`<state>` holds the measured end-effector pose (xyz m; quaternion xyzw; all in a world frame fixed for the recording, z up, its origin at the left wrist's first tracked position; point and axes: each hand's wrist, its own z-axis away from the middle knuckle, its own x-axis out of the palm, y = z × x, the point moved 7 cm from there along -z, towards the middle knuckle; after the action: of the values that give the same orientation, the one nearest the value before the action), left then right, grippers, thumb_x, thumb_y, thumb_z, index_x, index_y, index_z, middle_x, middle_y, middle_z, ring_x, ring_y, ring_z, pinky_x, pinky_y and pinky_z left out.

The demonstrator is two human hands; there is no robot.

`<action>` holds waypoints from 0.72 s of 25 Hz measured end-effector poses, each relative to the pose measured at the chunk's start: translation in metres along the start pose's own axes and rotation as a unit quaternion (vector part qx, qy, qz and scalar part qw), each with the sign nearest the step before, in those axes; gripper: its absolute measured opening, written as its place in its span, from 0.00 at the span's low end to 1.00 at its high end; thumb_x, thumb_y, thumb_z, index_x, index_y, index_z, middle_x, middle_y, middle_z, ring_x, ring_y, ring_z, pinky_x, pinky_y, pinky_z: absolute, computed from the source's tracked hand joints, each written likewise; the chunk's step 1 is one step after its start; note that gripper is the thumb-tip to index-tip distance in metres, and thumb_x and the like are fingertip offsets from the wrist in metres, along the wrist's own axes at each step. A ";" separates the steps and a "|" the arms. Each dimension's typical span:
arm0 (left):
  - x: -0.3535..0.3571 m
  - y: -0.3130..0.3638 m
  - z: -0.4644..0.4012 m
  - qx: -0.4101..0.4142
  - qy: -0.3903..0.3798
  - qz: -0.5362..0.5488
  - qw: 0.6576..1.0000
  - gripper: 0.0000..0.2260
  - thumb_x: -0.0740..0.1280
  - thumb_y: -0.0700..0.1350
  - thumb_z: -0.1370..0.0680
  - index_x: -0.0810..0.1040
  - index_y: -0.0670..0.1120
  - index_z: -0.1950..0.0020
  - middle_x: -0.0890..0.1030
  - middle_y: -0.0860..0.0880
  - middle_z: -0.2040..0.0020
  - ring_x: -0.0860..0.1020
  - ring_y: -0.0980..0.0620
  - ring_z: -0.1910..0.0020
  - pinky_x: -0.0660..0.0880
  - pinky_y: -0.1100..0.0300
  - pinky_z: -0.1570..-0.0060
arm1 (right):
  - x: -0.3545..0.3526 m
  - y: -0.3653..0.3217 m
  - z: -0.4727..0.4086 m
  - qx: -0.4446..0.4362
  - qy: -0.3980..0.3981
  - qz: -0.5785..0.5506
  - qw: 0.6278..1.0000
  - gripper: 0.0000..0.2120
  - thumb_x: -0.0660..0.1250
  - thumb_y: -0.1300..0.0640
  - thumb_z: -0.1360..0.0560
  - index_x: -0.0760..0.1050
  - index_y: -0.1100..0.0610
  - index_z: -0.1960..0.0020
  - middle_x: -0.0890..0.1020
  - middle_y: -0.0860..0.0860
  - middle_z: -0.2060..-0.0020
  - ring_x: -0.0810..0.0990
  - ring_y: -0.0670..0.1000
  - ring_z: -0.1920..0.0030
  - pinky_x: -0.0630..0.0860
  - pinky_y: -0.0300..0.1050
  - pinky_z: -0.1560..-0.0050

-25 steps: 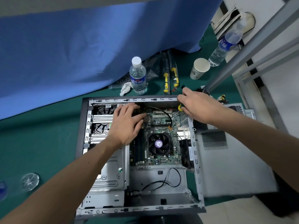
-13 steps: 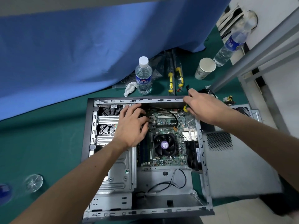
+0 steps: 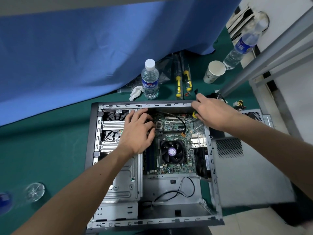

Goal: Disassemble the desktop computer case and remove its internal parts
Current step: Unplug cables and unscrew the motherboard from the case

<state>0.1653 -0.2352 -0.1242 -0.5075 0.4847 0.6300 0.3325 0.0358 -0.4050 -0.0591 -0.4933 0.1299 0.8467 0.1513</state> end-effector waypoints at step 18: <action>0.000 0.000 -0.001 -0.002 0.000 0.005 1.000 0.16 0.56 0.55 0.22 0.84 0.53 0.51 0.77 0.55 0.45 0.63 0.51 0.29 0.52 0.50 0.30 | -0.004 -0.002 -0.010 0.045 0.000 0.002 0.999 0.20 0.55 0.44 0.18 0.69 0.62 0.44 0.73 0.57 0.54 0.78 0.57 0.59 0.71 0.47 0.64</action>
<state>0.1660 -0.2358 -0.1244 -0.5063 0.4860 0.6321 0.3285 0.0459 -0.4074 -0.0607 -0.4855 0.1692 0.8403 0.1719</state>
